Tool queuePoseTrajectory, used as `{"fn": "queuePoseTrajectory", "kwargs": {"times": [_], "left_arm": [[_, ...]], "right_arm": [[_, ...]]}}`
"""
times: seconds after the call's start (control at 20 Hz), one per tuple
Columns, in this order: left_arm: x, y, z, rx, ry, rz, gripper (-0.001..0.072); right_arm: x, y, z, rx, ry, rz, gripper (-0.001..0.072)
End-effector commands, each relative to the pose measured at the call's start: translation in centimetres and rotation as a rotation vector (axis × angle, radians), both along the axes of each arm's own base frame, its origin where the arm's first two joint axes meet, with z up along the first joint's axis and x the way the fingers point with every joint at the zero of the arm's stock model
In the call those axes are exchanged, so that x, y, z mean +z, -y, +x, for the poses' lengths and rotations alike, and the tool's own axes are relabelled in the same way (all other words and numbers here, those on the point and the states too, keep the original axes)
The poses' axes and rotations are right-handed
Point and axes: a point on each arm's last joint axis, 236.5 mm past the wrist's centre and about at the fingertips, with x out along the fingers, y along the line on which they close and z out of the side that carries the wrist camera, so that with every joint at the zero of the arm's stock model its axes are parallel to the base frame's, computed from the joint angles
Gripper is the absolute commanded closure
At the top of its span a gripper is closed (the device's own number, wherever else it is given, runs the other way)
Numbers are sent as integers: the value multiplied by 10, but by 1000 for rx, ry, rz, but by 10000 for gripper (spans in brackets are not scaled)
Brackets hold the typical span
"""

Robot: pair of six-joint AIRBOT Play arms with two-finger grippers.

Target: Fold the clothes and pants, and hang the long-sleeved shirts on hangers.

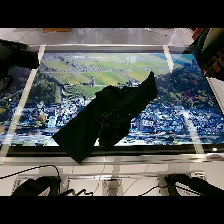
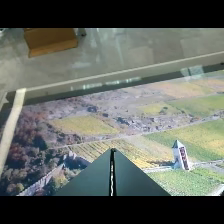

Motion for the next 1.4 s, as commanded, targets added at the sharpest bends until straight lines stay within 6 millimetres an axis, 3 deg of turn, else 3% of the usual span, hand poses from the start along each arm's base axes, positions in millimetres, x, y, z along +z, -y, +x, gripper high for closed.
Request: {"fn": "queuePoseTrajectory", "kwargs": {"times": [0.0,0.05,0.15,0.35,0.45,0.55,0.7,0.85,1.0,1.1,1.2,1.35], "left_arm": [[0,3,0,-9,0,-11,682],[-4,2,-1,-4,-15,-12,682],[-22,-6,-6,29,-95,-5,682],[-92,-22,-27,102,-353,23,682],[-132,-15,-36,84,-447,11,682],[-181,5,-54,22,-563,-49,682],[-221,13,-72,-23,-587,-79,682],[-222,9,-83,-31,-553,-83,682],[-212,2,-85,-21,-518,-66,682],[-211,0,-84,-16,-514,-56,682],[-211,1,-83,-18,-508,-57,682],[-209,2,-81,-23,-496,-60,682]], "right_arm": [[-15,-46,-13,179,-102,161,668],[-26,-53,-15,207,-148,177,668],[-68,-62,-21,236,-307,163,668],[-188,-65,-66,300,-775,26,667],[-231,-67,-92,337,-967,2,653],[-268,-69,-112,363,-1118,10,655],[-317,-86,-135,432,-1256,73,655],[-371,-109,-175,504,-1396,82,655],[-423,-145,-224,586,-1501,69,655],[-453,-167,-244,621,-1515,41,655],[-469,-186,-252,649,-1479,6,656],[-463,-226,-213,656,-1227,38,656]]}}
